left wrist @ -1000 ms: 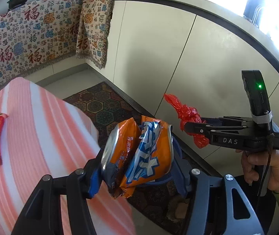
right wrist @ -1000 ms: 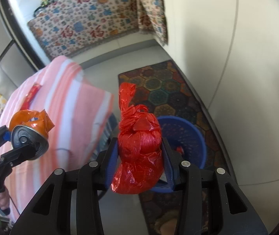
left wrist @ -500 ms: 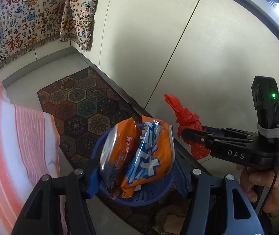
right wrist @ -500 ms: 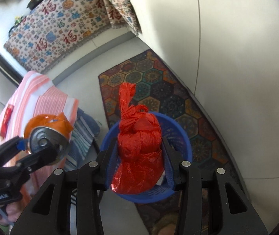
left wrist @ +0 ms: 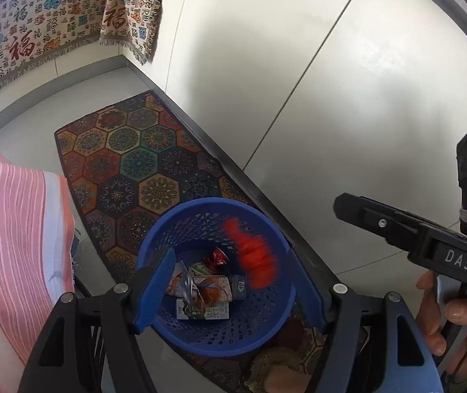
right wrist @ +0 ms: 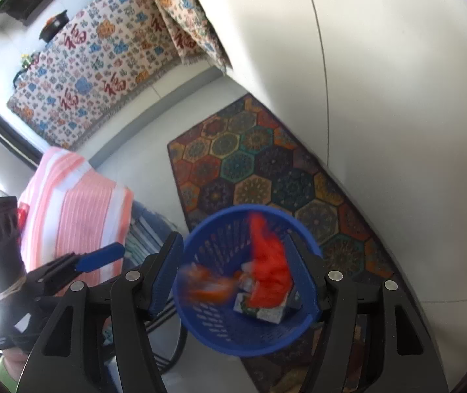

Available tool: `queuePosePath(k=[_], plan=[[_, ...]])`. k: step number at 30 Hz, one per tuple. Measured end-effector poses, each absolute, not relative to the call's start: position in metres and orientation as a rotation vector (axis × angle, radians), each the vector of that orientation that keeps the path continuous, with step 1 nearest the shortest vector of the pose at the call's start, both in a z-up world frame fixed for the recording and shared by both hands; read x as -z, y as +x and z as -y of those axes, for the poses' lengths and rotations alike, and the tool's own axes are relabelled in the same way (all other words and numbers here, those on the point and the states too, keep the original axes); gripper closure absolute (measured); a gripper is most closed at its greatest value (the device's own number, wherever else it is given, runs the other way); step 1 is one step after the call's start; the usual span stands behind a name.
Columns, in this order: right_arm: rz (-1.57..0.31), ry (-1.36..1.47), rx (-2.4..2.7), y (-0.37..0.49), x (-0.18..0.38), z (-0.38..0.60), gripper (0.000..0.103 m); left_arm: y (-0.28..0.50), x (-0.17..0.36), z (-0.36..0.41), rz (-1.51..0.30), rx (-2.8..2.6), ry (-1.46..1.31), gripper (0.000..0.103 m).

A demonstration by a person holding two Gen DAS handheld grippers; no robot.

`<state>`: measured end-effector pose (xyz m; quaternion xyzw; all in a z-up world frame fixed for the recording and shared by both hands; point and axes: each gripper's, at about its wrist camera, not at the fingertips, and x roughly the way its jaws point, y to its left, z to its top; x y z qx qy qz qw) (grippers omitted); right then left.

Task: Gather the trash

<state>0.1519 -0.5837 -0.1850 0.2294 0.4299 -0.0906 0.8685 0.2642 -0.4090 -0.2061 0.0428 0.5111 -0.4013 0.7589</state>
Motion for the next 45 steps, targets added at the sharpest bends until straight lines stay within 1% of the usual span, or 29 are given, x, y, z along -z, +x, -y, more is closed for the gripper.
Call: queuePosePath(k=[6, 12, 16, 20, 25, 28, 33, 37, 40, 45], plan=[[-0.854, 0.393, 0.212, 0.149, 0.169, 0.567, 0.032, 0.243, 0.180, 0.381, -1.037, 0.851, 0.116, 0.031], [-0.812, 0.233, 0.200, 0.143, 0.154, 0.519, 0.029, 0.205, 0.143, 0.307, -0.970, 0.802, 0.100, 0.031], [-0.791, 0.073, 0.124, 0.142, 0.143, 0.456, 0.029, 0.178, 0.130, 0.228, -0.927, 0.732, 0.074, 0.030], [-0.773, 0.001, -0.037, 0.144, 0.135, 0.375, 0.028, 0.170, 0.132, 0.143, -0.913, 0.582, 0.083, 0.030], [-0.788, -0.046, -0.235, 0.148, 0.139, 0.272, 0.028, 0.190, 0.142, 0.048, -0.912, 0.372, 0.049, 0.030], [-0.810, -0.101, -0.311, 0.152, 0.152, 0.220, 0.027, 0.215, 0.146, 0.011, -0.911, 0.318, -0.001, 0.030], [-0.842, -0.141, -0.383, 0.154, 0.168, 0.167, 0.027, 0.272, 0.127, -0.017, -0.866, 0.334, -0.058, 0.030], [-0.856, -0.142, -0.393, 0.154, 0.176, 0.157, 0.027, 0.324, 0.121, -0.012, -0.865, 0.334, -0.075, 0.030], [-0.868, -0.123, -0.383, 0.155, 0.182, 0.157, 0.027, 0.355, 0.133, -0.003, -0.907, 0.325, -0.064, 0.030], [-0.862, -0.097, -0.376, 0.160, 0.182, 0.161, 0.026, 0.371, 0.160, 0.011, -0.971, 0.331, -0.011, 0.030]])
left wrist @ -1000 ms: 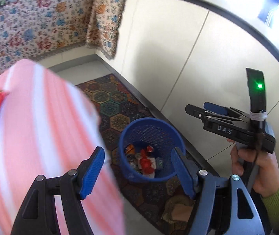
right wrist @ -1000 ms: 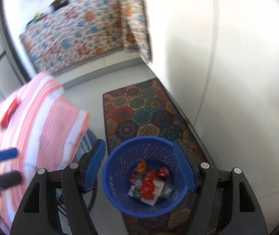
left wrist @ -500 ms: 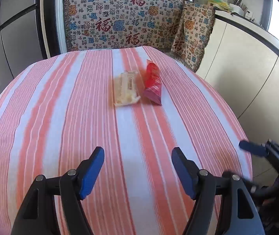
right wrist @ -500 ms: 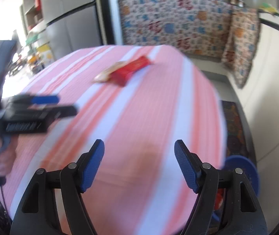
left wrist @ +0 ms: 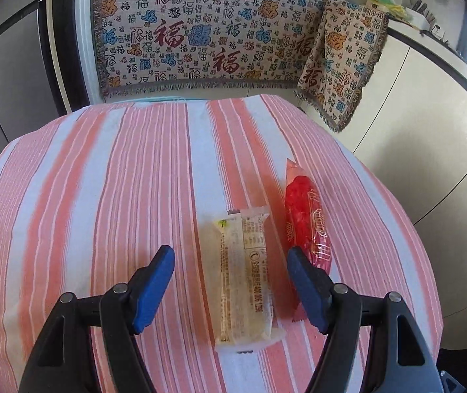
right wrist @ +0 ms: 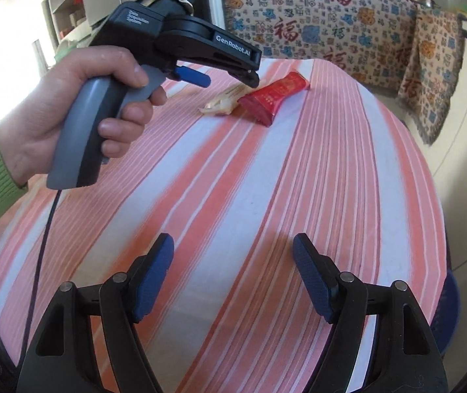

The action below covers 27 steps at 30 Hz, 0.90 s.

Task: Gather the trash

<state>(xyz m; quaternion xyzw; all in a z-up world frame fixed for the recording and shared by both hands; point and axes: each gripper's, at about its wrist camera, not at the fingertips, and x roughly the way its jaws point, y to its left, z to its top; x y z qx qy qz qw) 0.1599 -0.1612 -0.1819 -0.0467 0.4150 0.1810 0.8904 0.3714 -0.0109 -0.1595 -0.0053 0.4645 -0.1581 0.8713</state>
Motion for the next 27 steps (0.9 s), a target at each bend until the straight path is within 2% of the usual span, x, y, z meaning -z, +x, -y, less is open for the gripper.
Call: queuePosePath(k=[2, 6, 7, 13, 21, 27], plan=[[-0.859, -0.092, -0.373, 0.158, 0.182, 0.161, 0.026, 0.373, 0.165, 0.014, -0.983, 0.332, 0.019, 0.031], [-0.860, -0.111, -0.365, 0.158, 0.182, 0.157, 0.025, 0.367, 0.167, 0.008, -0.964, 0.340, 0.028, 0.079], [-0.864, -0.116, -0.365, 0.158, 0.181, 0.156, 0.024, 0.365, 0.168, 0.004, -0.967, 0.351, 0.019, 0.083], [-0.918, -0.076, -0.355, 0.181, 0.175, 0.162, 0.024, 0.332, 0.156, -0.040, -0.949, 0.300, 0.014, 0.083], [-0.956, 0.091, -0.306, 0.290, 0.161, 0.160, 0.024, 0.265, 0.159, -0.105, -0.950, 0.194, -0.001, 0.083], [-0.981, -0.007, -0.231, 0.358, 0.178, 0.119, 0.025, 0.240, 0.161, -0.114, -0.938, 0.172, -0.021, 0.083]])
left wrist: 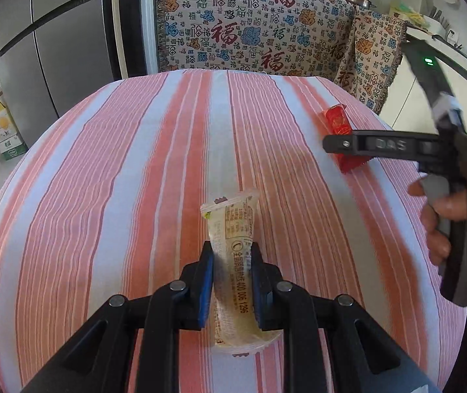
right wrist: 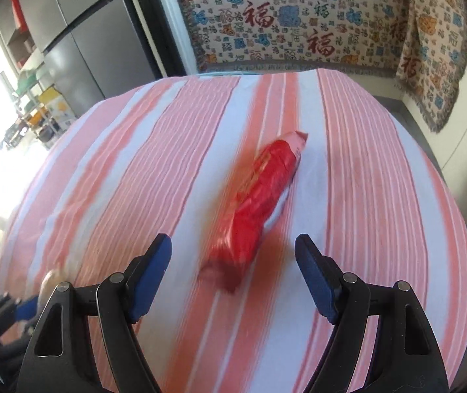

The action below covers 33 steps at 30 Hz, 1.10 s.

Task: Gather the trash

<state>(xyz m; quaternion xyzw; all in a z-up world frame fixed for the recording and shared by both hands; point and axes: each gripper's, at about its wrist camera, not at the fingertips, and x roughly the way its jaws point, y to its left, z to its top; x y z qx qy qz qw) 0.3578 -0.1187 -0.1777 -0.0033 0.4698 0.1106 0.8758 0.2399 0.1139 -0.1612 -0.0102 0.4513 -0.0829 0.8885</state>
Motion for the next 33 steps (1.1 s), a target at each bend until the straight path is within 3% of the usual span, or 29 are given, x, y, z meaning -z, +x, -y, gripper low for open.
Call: queuePosePath(k=[1, 2, 4, 10, 13, 15, 18, 20, 25, 27, 33], plan=[[-0.956, -0.032, -0.193, 0.362, 0.178, 0.117, 0.029, 0.238, 0.161, -0.115, -0.937, 0.173, -0.024, 0.082], [-0.945, -0.056, -0.162, 0.363, 0.179, 0.115, 0.047, 0.236, 0.161, -0.116, -0.936, 0.174, -0.031, 0.082], [-0.929, -0.068, -0.151, 0.361, 0.178, 0.117, 0.069, 0.236, 0.160, -0.117, -0.934, 0.174, -0.042, 0.081], [-0.930, -0.092, -0.290, 0.305, 0.176, 0.120, 0.074, 0.230, 0.160, -0.120, -0.925, 0.176, -0.052, 0.077], [-0.919, -0.134, -0.377, 0.256, 0.178, 0.115, 0.074, 0.222, 0.161, -0.122, -0.922, 0.156, -0.041, 0.058], [-0.910, -0.152, -0.401, 0.228, 0.179, 0.114, 0.074, 0.216, 0.161, -0.126, -0.918, 0.136, -0.029, 0.039], [-0.894, -0.161, -0.388, 0.204, 0.182, 0.116, 0.061, 0.209, 0.165, -0.130, -0.932, 0.113, -0.004, 0.030], [-0.888, -0.172, -0.366, 0.200, 0.185, 0.118, 0.034, 0.205, 0.167, -0.131, -0.931, 0.109, 0.025, 0.027], [-0.901, -0.174, -0.338, 0.207, 0.187, 0.118, 0.026, 0.206, 0.169, -0.132, -0.937, 0.087, 0.036, 0.019], [-0.904, -0.180, -0.322, 0.208, 0.188, 0.117, 0.021, 0.208, 0.171, -0.134, -0.941, 0.065, 0.030, 0.010], [-0.917, -0.179, -0.306, 0.210, 0.190, 0.119, 0.010, 0.208, 0.172, -0.134, -0.943, 0.064, 0.023, 0.009]])
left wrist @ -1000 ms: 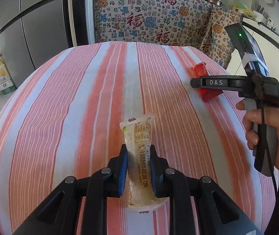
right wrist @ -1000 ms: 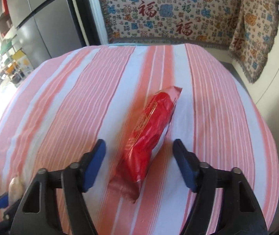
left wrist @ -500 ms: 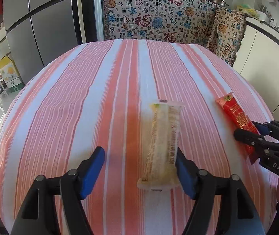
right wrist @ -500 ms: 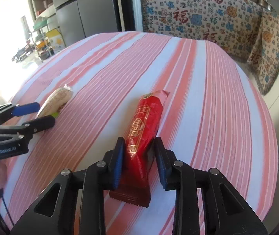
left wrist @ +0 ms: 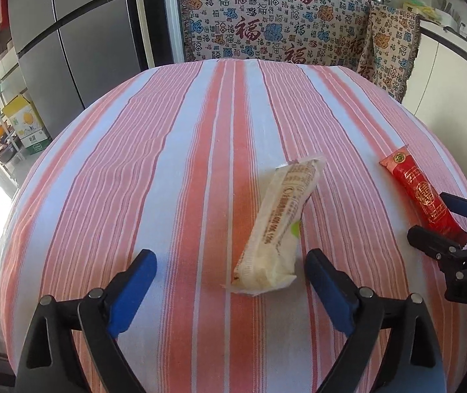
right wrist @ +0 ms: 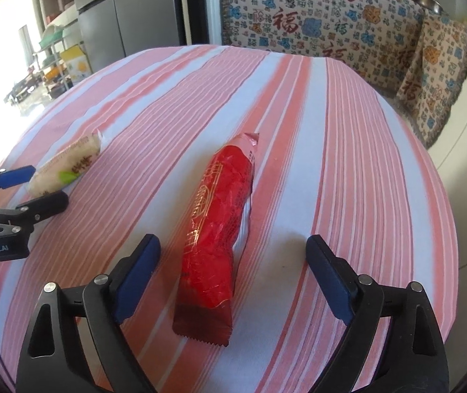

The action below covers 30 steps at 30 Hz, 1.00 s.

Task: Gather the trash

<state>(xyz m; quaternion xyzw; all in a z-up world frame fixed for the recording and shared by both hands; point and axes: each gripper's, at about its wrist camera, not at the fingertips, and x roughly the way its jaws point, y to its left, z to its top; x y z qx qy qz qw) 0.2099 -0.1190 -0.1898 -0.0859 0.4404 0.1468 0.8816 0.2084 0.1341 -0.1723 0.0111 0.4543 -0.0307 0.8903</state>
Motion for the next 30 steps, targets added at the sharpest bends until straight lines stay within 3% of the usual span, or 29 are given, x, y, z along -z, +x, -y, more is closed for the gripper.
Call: queuePosePath(k=[4, 21, 23, 27, 28, 29, 30], plan=[[-0.929, -0.166, -0.292, 0.212, 0.192, 0.122, 0.003, 0.208, 0.173, -0.134, -0.943, 0.063, 0.023, 0.008], [-1.002, -0.148, -0.330, 0.215, 0.185, 0.125, 0.002, 0.209, 0.168, -0.141, -0.973, 0.211, 0.023, 0.008], [-1.025, -0.116, -0.384, 0.216, 0.178, 0.125, 0.010, 0.212, 0.163, -0.147, -0.992, 0.293, -0.016, 0.008], [-1.067, -0.155, -0.420, 0.227, 0.165, 0.114, 0.015, 0.222, 0.155, -0.138, -1.010, 0.390, 0.035, 0.009], [-1.084, -0.163, -0.429, 0.230, 0.163, 0.111, 0.022, 0.224, 0.154, -0.134, -1.009, 0.388, 0.062, 0.009], [-1.100, -0.168, -0.432, 0.234, 0.163, 0.108, 0.029, 0.227, 0.153, -0.131, -1.007, 0.382, 0.083, 0.012], [-1.108, -0.173, -0.430, 0.238, 0.161, 0.105, 0.031, 0.230, 0.152, -0.128, -1.009, 0.382, 0.094, 0.022]])
